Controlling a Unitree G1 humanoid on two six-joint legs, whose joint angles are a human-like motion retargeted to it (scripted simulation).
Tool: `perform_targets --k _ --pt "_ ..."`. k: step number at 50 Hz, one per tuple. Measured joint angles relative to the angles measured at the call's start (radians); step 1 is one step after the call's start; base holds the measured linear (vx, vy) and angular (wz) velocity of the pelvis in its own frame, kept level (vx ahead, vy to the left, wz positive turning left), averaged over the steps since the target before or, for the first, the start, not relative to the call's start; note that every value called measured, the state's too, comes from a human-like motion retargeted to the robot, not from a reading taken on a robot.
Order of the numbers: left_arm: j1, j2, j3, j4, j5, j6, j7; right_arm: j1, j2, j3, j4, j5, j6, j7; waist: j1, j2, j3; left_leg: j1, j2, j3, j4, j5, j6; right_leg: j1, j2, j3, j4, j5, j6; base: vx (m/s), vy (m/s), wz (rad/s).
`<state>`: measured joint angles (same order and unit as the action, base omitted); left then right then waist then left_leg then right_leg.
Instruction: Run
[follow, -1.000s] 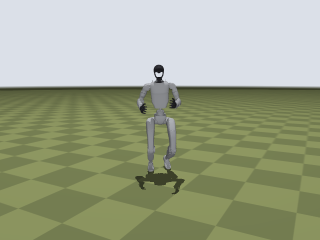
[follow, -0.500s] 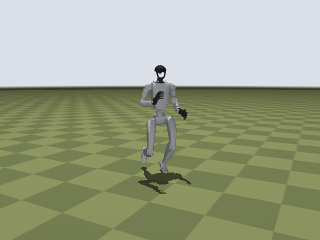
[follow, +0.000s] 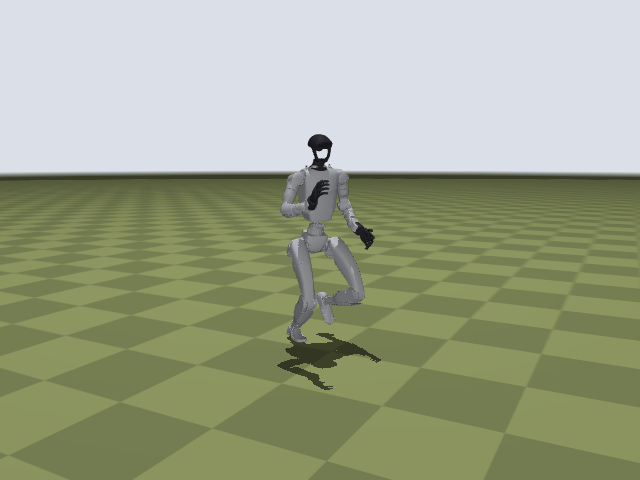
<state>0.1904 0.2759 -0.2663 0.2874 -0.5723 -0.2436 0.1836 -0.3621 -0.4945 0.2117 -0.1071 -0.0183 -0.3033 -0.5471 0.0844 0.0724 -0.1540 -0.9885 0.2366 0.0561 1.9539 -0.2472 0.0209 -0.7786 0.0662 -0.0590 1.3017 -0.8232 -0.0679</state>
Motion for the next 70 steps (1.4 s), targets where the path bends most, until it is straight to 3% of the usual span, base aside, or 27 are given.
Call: perform_targets --k 3,5,10,12,14,17,20,22,25,27,30,32,34,36,40,45,53,60,70 --pt "0.263 0.06 0.058 -0.08 -0.057 0.006 -0.046 -0.166 0.036 -0.022 -0.04 0.021 0.009 -0.051 0.078 -0.064 -0.02 -0.101 -0.021 0.021 -0.139 0.04 0.012 0.12 -0.01 0.066 -0.095 0.042 0.064 0.64 0.1 0.41" --pt "0.401 0.097 0.1 -0.146 -0.093 -0.014 -0.067 -0.205 0.059 -0.026 -0.073 0.057 0.005 -0.04 0.126 -0.104 -0.05 -0.122 -0.043 0.045 -0.335 0.077 -0.012 0.208 -0.041 0.076 -0.177 0.183 0.135 0.71 0.15 0.33" --pt "0.522 0.089 0.16 -0.233 -0.13 -0.072 -0.065 -0.117 0.11 0.039 -0.105 0.106 -0.002 0.092 0.119 -0.178 -0.174 -0.077 -0.18 0.092 -0.911 0.308 -0.16 0.28 -0.152 0.06 -0.239 0.615 0.285 0.67 0.16 0.83" --pt "0.452 0.056 0.143 -0.224 -0.098 -0.078 -0.022 -0.043 0.126 0.093 -0.091 0.105 0.001 0.158 0.064 -0.201 -0.195 -0.047 -0.257 0.1 -0.958 0.351 -0.162 0.268 -0.212 0.069 -0.1 0.666 0.299 0.57 0.09 1.23" --pt "0.336 0.032 0.114 -0.212 -0.053 -0.081 0.025 0.051 0.145 0.156 -0.06 0.112 0.007 0.216 0.01 -0.212 -0.209 -0.039 -0.302 0.096 -0.866 0.214 -0.086 0.247 -0.251 0.076 0.11 0.633 0.292 0.57 0.07 0.79" --pt "0.019 0.007 0.059 -0.123 0.034 -0.078 0.122 0.208 0.158 0.24 0.044 0.174 0.021 0.324 -0.067 -0.223 -0.179 0.016 -0.347 0.088 -0.716 -0.149 0.037 0.178 -0.28 0.083 0.425 0.55 0.269 0.57 0.06 0.5" --pt "-0.342 -0.02 0.01 -0.013 0.06 -0.089 0.196 0.353 0.126 0.279 0.154 0.241 0.016 0.422 -0.123 -0.206 -0.121 0.111 -0.34 0.077 -0.654 -0.322 0.065 0.042 -0.267 0.082 0.578 0.439 0.211 0.58 0.07 0.2" --pt "-0.497 -0.031 -0.007 -0.005 0.042 -0.109 0.213 0.444 0.063 0.274 0.148 0.284 -0.003 0.463 -0.167 -0.177 -0.105 0.188 -0.324 0.068 -0.689 -0.362 0.053 -0.061 -0.263 0.064 0.541 0.382 0.169 0.64 0.08 0.17" --pt "-0.602 -0.016 -0.031 -0.058 0.039 -0.146 0.214 0.577 -0.046 0.234 0.075 0.326 -0.025 0.489 -0.24 -0.13 -0.097 0.306 -0.297 0.069 -0.782 -0.351 0.015 -0.156 -0.242 0.02 0.332 0.351 0.146 0.69 0.05 0.4" --pt "-0.606 0.01 -0.055 -0.097 0.044 -0.169 0.195 0.651 -0.102 0.201 0.029 0.324 -0.029 0.487 -0.269 -0.1 -0.101 0.371 -0.281 0.049 -0.828 -0.293 -0.036 -0.168 -0.191 -0.002 0.115 0.385 0.163 0.7 0.01 0.33" --pt "-0.563 0.044 -0.103 -0.123 0.049 -0.182 0.137 0.733 -0.15 0.157 -0.012 0.298 -0.02 0.47 -0.258 -0.046 -0.121 0.431 -0.231 0.012 -0.842 -0.179 -0.116 -0.143 -0.053 -0.013 -0.253 0.498 0.214 0.64 -0.01 -0.15" --pt "-0.514 0.059 -0.134 -0.111 0.037 -0.167 0.086 0.751 -0.161 0.14 -0.023 0.281 -0.012 0.449 -0.22 -0.004 -0.129 0.446 -0.18 -0.013 -0.768 -0.171 -0.136 -0.107 0.034 -0.023 -0.399 0.559 0.224 0.55 -0.02 -0.41" --pt "-0.449 0.064 -0.158 -0.068 0.035 -0.128 0.044 0.739 -0.158 0.134 -0.017 0.259 -0.005 0.421 -0.184 0.017 -0.127 0.451 -0.143 -0.026 -0.632 -0.202 -0.136 -0.095 0.079 -0.036 -0.375 0.532 0.195 0.48 -0.03 -0.17" --pt "-0.371 0.052 -0.173 0.011 0.048 -0.073 0.015 0.699 -0.145 0.135 0.009 0.218 0.006 0.386 -0.147 0.023 -0.123 0.44 -0.113 -0.031 -0.46 -0.235 -0.125 -0.112 0.094 -0.049 -0.247 0.408 0.131 0.42 -0.03 0.16" --pt "-0.263 -0.034 -0.143 0.338 0.133 0.056 -0.039 0.479 -0.079 0.168 0.172 0.091 0.038 0.273 -0.087 0.007 -0.071 0.392 -0.067 -0.028 -0.208 -0.314 -0.054 -0.098 0.055 -0.064 -0.043 0.19 0.045 0.36 -0.01 0.67" --pt "-0.098 -0.07 -0.059 0.622 0.232 0.125 -0.095 0.254 0.02 0.191 0.295 0.014 0.067 0.2 0.008 -0.044 -0.078 0.282 -0.029 0.013 -0.259 -0.377 0.026 0.008 -0.003 -0.06 -0.11 0.173 0.06 0.3 0.04 0.76" --pt "0.093 0.001 0.059 0.628 0.22 0.122 -0.116 0.134 0.076 0.22 0.359 0.015 0.08 0.269 0.081 -0.099 -0.145 0.321 -0.111 0.077 -0.773 -0.418 0.037 0.164 -0.074 -0.053 -0.335 0.265 0.124 0.25 0.09 0.79" --pt "0.027 0.0 0.094 0.663 0.229 0.107 -0.087 0.121 0.136 0.272 0.587 -0.043 0.124 0.366 0.04 -0.118 -0.133 0.408 -0.196 0.1 -0.912 -0.542 0.084 0.183 -0.161 -0.062 -0.259 0.167 0.121 0.1 0.07 0.79" --pt "-0.116 -0.002 0.049 0.702 0.262 0.121 -0.141 0.186 0.278 0.278 1.082 -0.066 0.198 0.536 -0.009 -0.177 -0.091 0.435 -0.307 0.057 -1.024 -0.548 0.11 0.171 -0.245 -0.034 -0.241 0.092 0.133 0.04 0.02 0.68"
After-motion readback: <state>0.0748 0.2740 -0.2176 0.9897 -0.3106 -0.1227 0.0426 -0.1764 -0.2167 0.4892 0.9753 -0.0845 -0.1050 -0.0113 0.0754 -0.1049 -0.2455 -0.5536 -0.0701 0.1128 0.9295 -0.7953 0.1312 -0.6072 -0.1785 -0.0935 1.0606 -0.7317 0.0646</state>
